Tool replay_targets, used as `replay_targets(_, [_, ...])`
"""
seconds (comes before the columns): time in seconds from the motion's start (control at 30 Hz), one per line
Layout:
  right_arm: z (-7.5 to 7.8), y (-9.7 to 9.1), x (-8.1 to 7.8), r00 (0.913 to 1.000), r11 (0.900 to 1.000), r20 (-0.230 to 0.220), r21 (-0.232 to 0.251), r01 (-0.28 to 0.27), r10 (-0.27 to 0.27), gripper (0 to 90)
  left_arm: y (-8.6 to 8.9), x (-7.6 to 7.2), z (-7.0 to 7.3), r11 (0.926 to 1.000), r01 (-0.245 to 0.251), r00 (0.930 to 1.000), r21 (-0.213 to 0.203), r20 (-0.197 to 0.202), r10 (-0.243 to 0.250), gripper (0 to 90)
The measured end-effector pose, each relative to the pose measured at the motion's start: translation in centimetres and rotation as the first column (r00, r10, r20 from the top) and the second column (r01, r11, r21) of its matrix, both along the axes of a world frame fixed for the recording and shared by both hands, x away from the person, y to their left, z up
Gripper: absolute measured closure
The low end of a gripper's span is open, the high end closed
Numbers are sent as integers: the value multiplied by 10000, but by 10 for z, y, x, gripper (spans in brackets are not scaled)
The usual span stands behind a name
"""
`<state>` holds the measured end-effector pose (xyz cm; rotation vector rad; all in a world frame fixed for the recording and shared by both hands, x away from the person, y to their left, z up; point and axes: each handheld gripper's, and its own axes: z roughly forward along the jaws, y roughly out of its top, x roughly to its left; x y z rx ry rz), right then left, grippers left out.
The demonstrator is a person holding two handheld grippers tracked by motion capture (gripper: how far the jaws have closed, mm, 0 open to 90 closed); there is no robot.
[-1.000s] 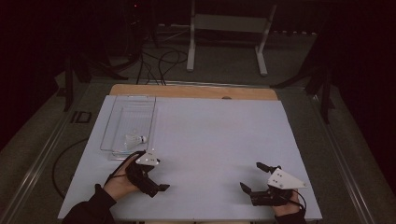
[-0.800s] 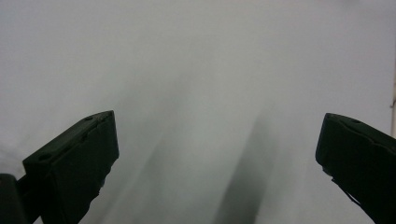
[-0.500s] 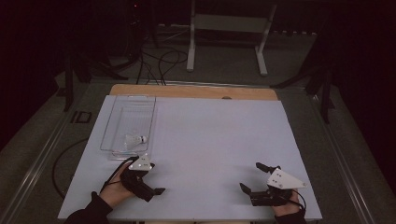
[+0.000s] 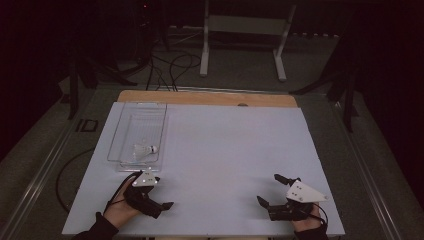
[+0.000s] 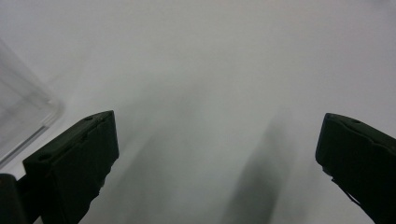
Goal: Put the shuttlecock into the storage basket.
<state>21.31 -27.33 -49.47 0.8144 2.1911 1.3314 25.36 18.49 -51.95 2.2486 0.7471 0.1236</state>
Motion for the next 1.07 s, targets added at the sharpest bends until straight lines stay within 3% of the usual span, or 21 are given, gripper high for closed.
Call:
replay_targets(0.3, [0, 1, 0, 10000, 10000, 11, -54, -57, 58, 89, 2, 0, 1, 9990, -354, 9982, -263, 485, 367, 2])
replay_targets(0.67, [-1, 1, 0, 10000, 10000, -49, -39, -82, 82, 89, 2, -1, -1, 9993, -346, 9982, -109, 488, 351, 2])
replay_targets(1.07, [-1, 0, 0, 10000, 10000, -30, -54, -38, 38, 89, 3, -1, -1, 9986, -441, 9977, -280, 511, 455, 2])
